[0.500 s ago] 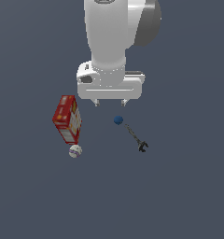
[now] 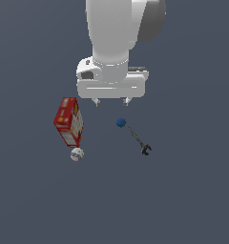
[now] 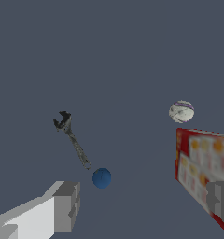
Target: Pick up a designated object from a clutter of objects.
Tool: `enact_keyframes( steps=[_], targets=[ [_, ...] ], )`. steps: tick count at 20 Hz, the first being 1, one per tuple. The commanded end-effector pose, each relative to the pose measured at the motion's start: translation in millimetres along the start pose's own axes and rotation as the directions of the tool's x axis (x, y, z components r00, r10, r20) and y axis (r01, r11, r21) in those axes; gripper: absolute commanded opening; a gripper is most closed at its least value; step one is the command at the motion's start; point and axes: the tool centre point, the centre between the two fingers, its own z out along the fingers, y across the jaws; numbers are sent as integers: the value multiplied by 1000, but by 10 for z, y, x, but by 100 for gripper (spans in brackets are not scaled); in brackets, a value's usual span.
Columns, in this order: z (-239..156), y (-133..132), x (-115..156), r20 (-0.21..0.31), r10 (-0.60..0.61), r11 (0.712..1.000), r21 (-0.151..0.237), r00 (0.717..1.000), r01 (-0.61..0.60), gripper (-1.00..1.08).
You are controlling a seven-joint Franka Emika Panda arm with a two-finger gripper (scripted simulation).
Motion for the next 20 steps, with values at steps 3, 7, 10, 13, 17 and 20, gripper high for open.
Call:
enact_keyframes(
  steps=[3,7,10,13,17,20],
  targets=[
    [-24,5,5,-5,-6,1000,-3,1000,6,100],
    [0,0,2,-6,-7,1000,-3,1000,7,100],
    [68,-11,-5,-6,-8,1000,-3,1000,8,100],
    [178,-34,-22,-7,-10,1000,-4,1000,10,100],
    [382,-77,-61,-9,-14,1000,-6,1000,14,100],
    [579,-118,-110,-11,-17,1000,-8,1000,17,100]
  ],
)
